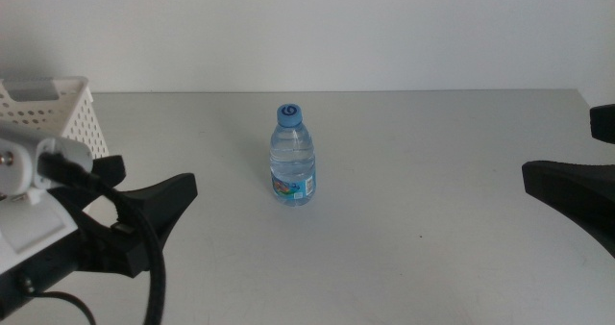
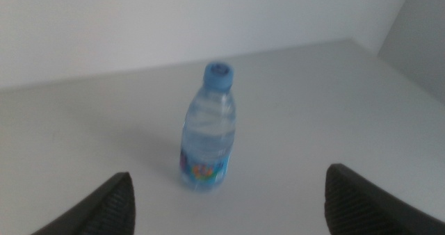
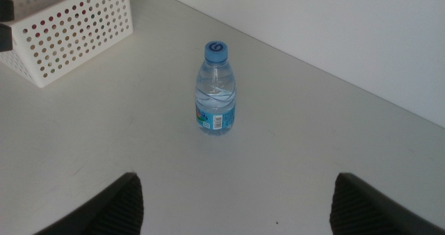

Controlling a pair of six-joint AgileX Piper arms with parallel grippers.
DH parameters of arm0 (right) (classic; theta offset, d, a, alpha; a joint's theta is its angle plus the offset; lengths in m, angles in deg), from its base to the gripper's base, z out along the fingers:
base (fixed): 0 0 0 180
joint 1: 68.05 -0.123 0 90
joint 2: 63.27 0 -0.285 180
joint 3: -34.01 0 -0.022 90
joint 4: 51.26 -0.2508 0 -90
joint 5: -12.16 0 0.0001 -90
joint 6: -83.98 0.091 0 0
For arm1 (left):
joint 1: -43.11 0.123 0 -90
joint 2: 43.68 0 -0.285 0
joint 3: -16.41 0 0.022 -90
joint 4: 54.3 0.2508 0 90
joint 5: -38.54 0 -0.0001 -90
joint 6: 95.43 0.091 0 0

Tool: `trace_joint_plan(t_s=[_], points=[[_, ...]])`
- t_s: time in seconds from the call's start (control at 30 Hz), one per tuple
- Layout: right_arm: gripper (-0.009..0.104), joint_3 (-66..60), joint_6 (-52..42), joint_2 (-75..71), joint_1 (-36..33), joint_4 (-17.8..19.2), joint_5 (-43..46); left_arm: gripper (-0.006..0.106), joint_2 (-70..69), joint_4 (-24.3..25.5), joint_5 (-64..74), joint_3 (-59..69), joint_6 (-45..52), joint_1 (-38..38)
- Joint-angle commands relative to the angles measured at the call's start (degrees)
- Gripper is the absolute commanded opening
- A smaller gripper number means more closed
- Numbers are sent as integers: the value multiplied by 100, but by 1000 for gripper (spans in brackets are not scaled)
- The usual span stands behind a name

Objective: Use arms to grab the bottles and put them into the dustbin to the left of the table.

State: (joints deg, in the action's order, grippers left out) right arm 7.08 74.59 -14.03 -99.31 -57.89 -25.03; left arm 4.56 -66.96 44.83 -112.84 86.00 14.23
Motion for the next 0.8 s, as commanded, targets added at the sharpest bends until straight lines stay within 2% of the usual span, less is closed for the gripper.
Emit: trace_joint_plan(t_s=[0.0, 0.17, 0.77], points=[[74, 195, -66, -9, -20, 12, 372, 94, 118, 262, -1851, 163, -144, -386], [74, 195, -66, -9, -20, 12, 372, 94, 643, 293, -3478, 812, -144, -833], [74, 195, -66, -9, -20, 12, 372, 94, 3091, 252, -5849, 1001, -55, -833]])
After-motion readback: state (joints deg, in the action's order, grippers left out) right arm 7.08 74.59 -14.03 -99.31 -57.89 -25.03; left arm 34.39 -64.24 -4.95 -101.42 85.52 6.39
